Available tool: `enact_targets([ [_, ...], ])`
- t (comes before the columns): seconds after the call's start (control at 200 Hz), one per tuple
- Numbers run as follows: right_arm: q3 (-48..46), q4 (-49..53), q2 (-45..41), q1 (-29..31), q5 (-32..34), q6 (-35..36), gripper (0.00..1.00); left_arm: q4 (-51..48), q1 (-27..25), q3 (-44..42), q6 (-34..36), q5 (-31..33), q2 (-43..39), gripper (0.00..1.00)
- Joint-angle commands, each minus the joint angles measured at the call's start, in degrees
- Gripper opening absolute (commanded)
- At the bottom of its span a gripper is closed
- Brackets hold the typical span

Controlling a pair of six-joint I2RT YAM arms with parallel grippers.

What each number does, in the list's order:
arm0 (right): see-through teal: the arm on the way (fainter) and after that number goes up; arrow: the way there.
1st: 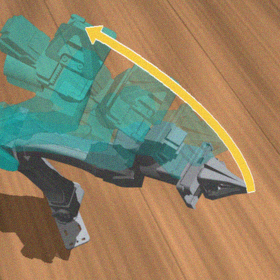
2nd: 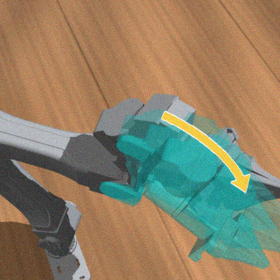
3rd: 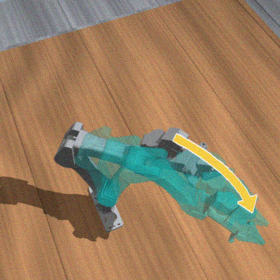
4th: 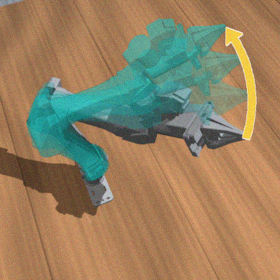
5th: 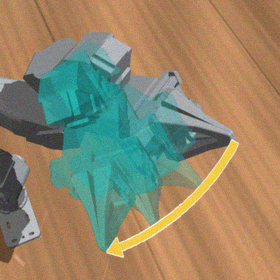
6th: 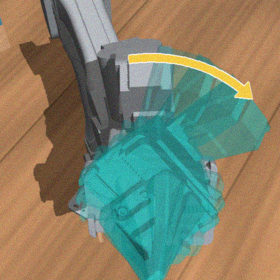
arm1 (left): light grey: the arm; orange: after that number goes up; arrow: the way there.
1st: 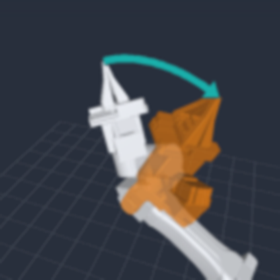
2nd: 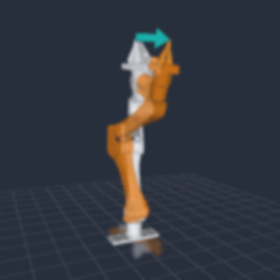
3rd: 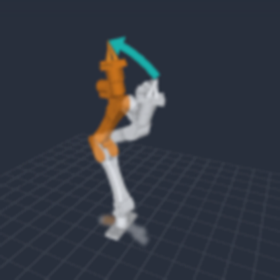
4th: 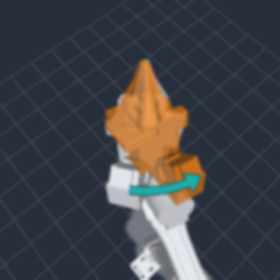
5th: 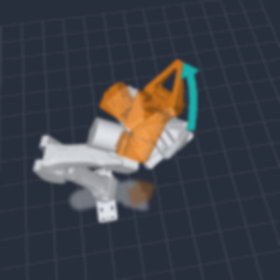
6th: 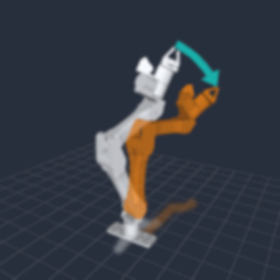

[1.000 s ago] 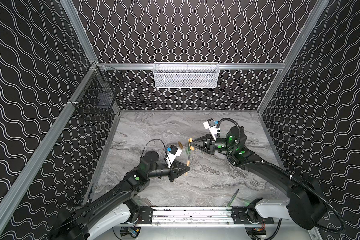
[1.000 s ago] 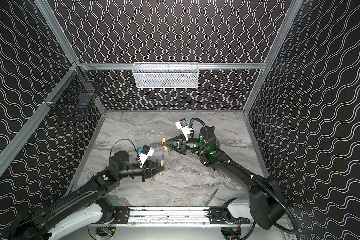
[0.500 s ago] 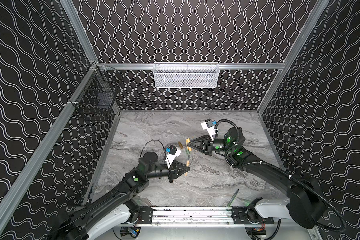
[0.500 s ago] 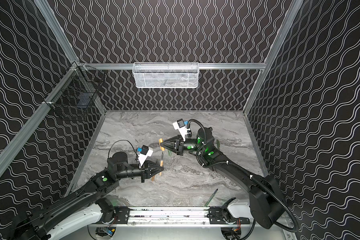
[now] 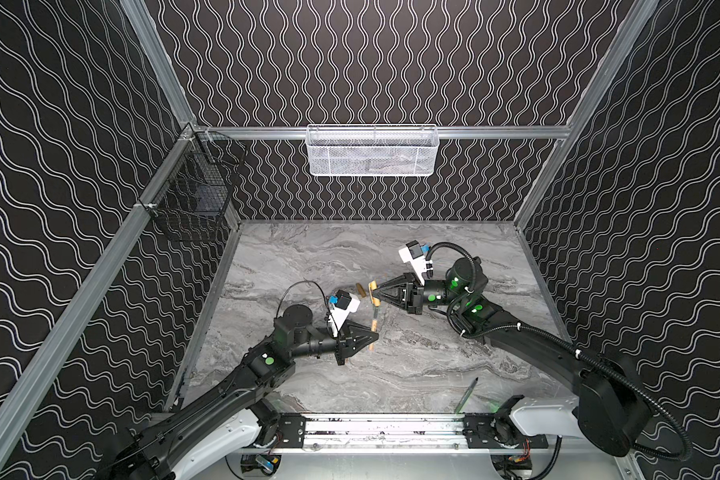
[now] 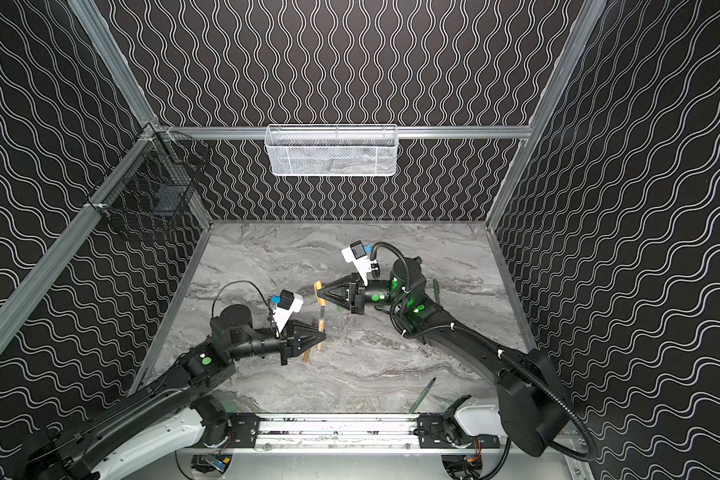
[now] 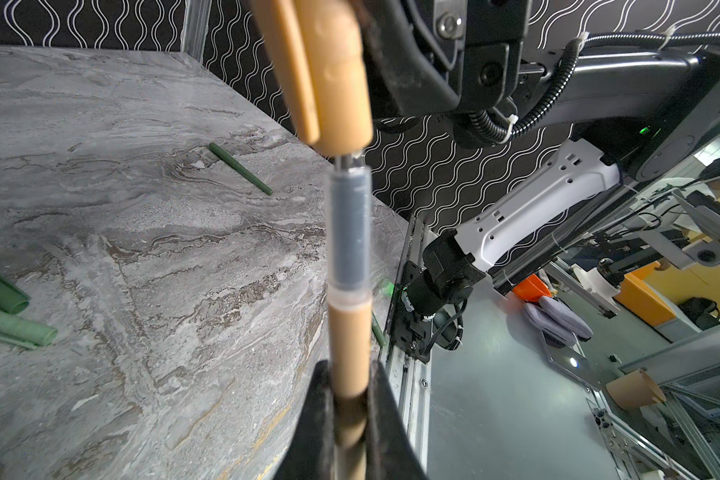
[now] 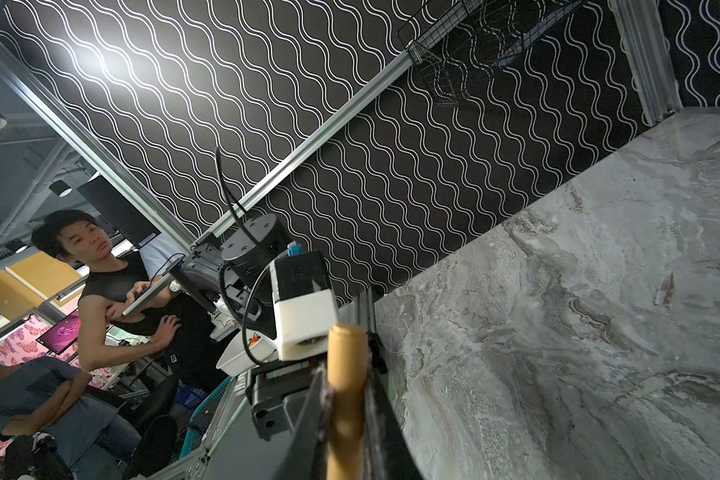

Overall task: Insert the pens into the pen caps
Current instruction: 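Lower the tan cap onto the pen tip held by the left gripper, then press the tan cap down onto the pen with the right gripper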

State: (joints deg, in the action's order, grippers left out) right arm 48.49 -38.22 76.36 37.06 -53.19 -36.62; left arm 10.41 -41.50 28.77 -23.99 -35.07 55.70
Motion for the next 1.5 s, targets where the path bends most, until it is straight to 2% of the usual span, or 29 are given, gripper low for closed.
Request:
enact_targets([
  [0.0,0.2,-1.3,-0.1,0.4,0.6,0.8,0.12,1.4,0.0,0.1,0.3,0.5,-0.3,0.0],
  [0.22,-0.3,-1.7,-0.2,1.2,1.1,1.3,0.12,1.9,0.0,0.2,0.4,0.8,-0.6,0.0],
  [0.525,-6.0,-13.0,-0.9,1.8,2.6,-1.5,0.1,5.5,0.0,1.6,-0.9,0.6,-1.4,0.0],
  [0.741,-7.5,-15.5,-0.4,3.7,3.1,-0.5,0.09,8.3,0.0,1.8,-2.1,-0.2,-2.0,0.0],
  [0.891,-8.0,-12.1,-0.4,6.4,6.1,3.6,0.09,7.7,0.0,2.9,-1.9,0.4,-3.1,0.0],
  [0.991,-8.0,-9.2,-0.9,8.2,8.3,6.4,0.0,7.2,0.0,3.9,-1.5,1.2,-3.8,0.0],
  [1.116,-6.5,-3.3,-0.9,9.9,9.9,9.9,0.0,6.0,0.0,5.8,-0.3,1.5,-3.9,0.0],
  [1.491,-5.5,7.3,-1.9,11.7,16.5,12.3,0.0,-0.6,0.0,8.4,4.7,9.5,-7.2,0.0],
])
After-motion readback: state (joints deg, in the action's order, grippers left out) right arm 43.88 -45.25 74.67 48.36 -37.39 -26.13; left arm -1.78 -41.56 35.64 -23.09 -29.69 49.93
